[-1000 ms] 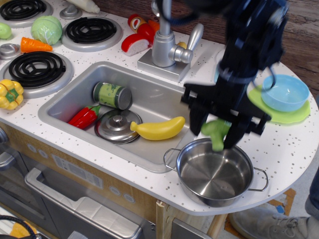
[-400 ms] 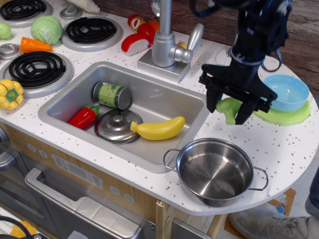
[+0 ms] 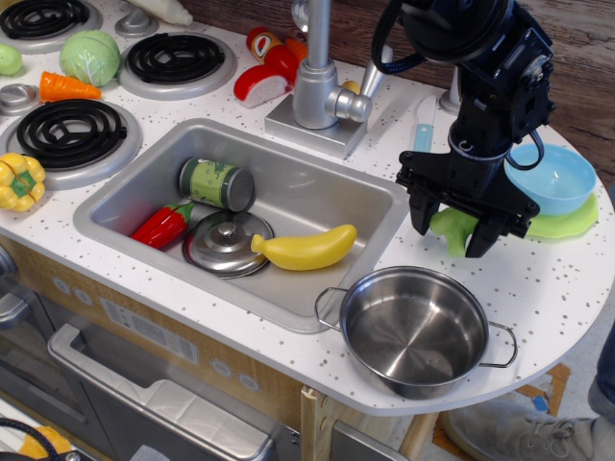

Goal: Take broccoli out of pan

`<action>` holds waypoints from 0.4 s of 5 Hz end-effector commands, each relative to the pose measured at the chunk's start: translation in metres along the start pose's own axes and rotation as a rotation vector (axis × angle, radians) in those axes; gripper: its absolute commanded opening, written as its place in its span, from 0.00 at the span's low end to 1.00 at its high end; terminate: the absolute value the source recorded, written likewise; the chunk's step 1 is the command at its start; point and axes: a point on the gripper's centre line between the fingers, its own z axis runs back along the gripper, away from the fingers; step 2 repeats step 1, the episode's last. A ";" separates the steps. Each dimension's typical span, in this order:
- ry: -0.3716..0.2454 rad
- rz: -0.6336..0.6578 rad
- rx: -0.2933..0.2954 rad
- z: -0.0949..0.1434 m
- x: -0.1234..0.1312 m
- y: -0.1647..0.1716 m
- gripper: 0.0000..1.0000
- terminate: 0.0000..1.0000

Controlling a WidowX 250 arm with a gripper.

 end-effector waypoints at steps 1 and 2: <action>-0.047 -0.016 -0.011 0.011 0.007 0.000 1.00 1.00; -0.047 -0.016 -0.011 0.011 0.007 0.000 1.00 1.00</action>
